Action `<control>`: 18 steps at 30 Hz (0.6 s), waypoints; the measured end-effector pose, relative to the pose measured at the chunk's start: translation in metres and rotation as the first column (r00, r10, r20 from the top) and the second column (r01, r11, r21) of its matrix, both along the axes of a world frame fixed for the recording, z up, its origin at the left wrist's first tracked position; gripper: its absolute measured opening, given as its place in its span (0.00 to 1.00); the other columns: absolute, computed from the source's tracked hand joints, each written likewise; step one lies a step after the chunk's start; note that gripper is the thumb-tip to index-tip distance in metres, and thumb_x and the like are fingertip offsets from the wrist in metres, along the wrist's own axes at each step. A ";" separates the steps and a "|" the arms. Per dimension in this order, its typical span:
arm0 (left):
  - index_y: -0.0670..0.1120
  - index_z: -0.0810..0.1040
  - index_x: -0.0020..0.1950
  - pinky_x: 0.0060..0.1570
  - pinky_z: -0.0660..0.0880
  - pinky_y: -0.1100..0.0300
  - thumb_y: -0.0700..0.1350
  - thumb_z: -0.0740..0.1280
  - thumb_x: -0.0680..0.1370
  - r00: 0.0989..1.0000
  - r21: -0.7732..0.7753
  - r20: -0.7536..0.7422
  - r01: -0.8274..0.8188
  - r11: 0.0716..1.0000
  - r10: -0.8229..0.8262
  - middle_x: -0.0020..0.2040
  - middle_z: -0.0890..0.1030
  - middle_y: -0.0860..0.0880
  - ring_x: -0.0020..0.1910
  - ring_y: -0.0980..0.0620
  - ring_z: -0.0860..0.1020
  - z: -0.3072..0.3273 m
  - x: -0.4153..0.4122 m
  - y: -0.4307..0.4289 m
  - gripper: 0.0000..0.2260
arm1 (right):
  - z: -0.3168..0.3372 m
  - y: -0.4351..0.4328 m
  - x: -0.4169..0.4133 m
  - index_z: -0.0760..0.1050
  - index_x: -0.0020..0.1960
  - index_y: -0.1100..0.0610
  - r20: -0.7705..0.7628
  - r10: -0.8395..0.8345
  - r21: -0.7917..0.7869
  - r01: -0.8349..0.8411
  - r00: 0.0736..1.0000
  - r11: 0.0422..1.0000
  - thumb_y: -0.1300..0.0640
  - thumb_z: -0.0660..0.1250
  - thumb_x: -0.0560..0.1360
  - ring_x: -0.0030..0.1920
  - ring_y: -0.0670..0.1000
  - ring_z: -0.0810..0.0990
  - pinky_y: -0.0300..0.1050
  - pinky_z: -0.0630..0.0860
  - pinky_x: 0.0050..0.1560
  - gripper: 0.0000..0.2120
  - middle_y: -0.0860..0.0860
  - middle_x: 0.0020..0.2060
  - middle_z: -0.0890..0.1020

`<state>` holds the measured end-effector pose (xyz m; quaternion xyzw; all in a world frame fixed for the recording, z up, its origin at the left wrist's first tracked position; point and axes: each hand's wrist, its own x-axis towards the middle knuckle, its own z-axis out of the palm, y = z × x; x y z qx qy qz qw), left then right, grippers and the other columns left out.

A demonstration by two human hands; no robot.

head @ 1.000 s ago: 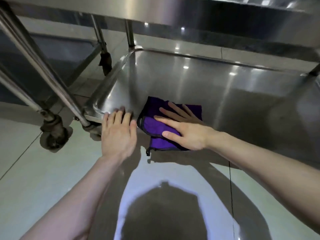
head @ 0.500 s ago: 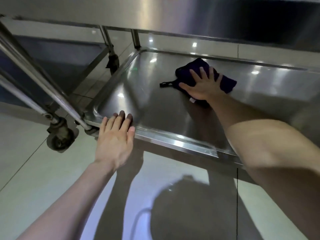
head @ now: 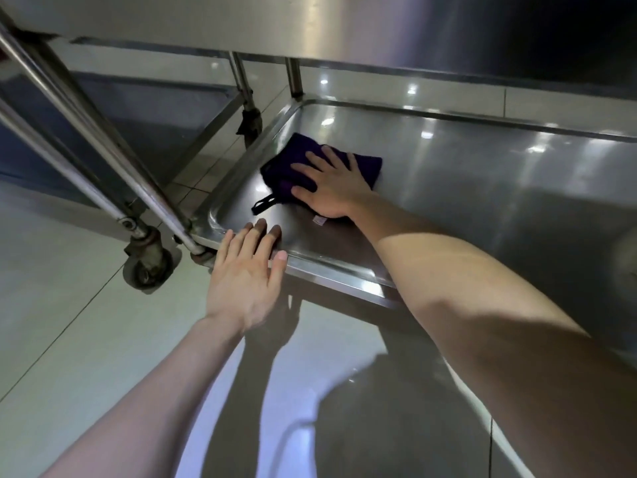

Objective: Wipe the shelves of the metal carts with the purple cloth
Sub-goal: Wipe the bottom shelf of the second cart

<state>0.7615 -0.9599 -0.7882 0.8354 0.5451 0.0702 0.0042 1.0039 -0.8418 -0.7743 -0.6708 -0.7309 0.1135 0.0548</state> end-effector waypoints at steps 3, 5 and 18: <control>0.52 0.66 0.85 0.86 0.48 0.45 0.61 0.41 0.88 1.000 -0.005 0.008 0.001 1.000 -0.001 0.84 0.67 0.48 0.85 0.47 0.61 0.001 0.001 0.001 0.31 | -0.002 -0.030 0.054 0.52 0.87 0.35 -0.012 -0.160 0.016 0.161 0.987 0.987 0.26 0.47 0.83 0.87 0.52 0.39 0.66 0.34 0.83 0.34 0.44 0.88 0.48; 0.51 0.66 0.85 0.86 0.48 0.45 0.61 0.41 0.87 1.000 -0.004 0.003 0.012 1.000 -0.012 0.83 0.68 0.47 0.84 0.46 0.61 0.000 0.003 0.001 0.31 | -0.005 -0.055 0.096 0.51 0.87 0.36 0.001 -0.274 0.012 0.274 0.962 0.962 0.26 0.46 0.83 0.87 0.52 0.39 0.66 0.34 0.83 0.35 0.44 0.88 0.48; 0.51 0.65 0.85 0.85 0.48 0.42 0.59 0.40 0.87 1.000 0.015 -0.019 0.009 1.000 -0.009 0.85 0.65 0.46 0.85 0.43 0.60 -0.005 0.009 -0.007 0.31 | -0.005 -0.150 0.052 0.42 0.87 0.34 0.076 -0.117 -0.066 0.122 0.990 0.990 0.26 0.43 0.83 0.86 0.55 0.31 0.68 0.28 0.81 0.35 0.44 0.87 0.40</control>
